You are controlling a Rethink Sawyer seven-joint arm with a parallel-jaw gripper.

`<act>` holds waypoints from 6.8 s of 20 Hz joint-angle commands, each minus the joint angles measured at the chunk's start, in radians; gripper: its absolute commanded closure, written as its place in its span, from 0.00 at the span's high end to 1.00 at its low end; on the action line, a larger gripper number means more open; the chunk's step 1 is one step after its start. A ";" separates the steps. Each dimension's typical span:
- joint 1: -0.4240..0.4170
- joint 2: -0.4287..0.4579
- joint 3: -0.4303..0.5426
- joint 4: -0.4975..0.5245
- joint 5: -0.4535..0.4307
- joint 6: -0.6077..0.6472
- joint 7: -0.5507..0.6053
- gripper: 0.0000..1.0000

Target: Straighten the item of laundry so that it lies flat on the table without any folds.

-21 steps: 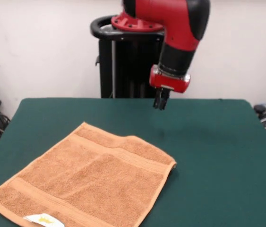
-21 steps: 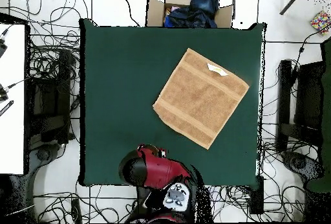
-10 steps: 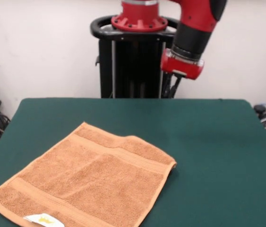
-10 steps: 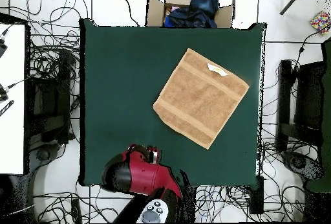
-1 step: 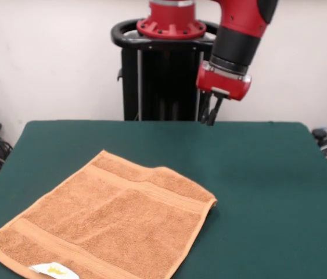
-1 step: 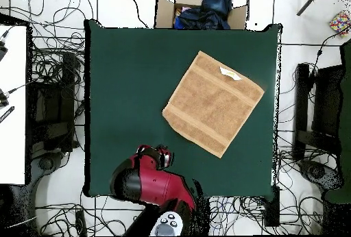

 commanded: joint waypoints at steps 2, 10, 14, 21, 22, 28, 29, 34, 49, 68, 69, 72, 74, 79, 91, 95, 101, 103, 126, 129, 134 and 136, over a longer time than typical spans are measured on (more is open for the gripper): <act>-0.058 0.072 0.135 -0.019 0.063 -0.095 0.272 0.00; -0.108 0.067 0.240 0.006 0.080 -0.123 0.305 0.00; -0.172 0.125 0.315 -0.007 0.056 -0.174 0.310 0.00; -0.169 0.200 0.295 -0.096 0.104 -0.096 0.238 0.00; -0.176 0.205 0.296 -0.107 0.103 -0.082 0.224 0.00; -0.249 0.221 0.331 -0.150 0.065 -0.047 0.169 0.00; -0.262 0.224 0.341 -0.156 0.058 -0.046 0.162 0.00; -0.296 0.206 0.354 -0.161 0.049 -0.032 0.148 0.00; -0.205 0.090 0.228 -0.196 0.089 0.264 0.167 0.00; -0.351 0.127 0.231 -0.315 -0.026 0.292 0.056 0.00; -0.362 0.127 0.236 -0.319 -0.033 0.297 0.050 0.00; -0.391 0.140 0.250 -0.329 -0.053 0.288 0.035 0.00; -0.416 0.164 0.269 -0.330 -0.066 0.258 0.033 0.00; -0.453 0.252 0.308 -0.317 -0.096 0.133 0.086 0.00; -0.468 0.440 0.337 -0.375 -0.093 -0.012 0.153 0.00; -0.470 0.478 0.357 -0.362 -0.085 -0.071 0.183 0.00; -0.449 0.494 0.354 -0.342 -0.057 -0.094 0.222 0.00; -0.438 0.487 0.347 -0.324 -0.046 -0.097 0.239 0.00; -0.290 0.376 0.272 -0.123 0.198 -0.059 0.309 0.00; -0.272 0.357 0.259 -0.102 0.228 -0.031 0.301 0.00; -0.244 0.329 0.239 -0.075 0.276 0.025 0.286 0.00; -0.237 0.315 0.234 -0.060 0.293 0.050 0.278 0.00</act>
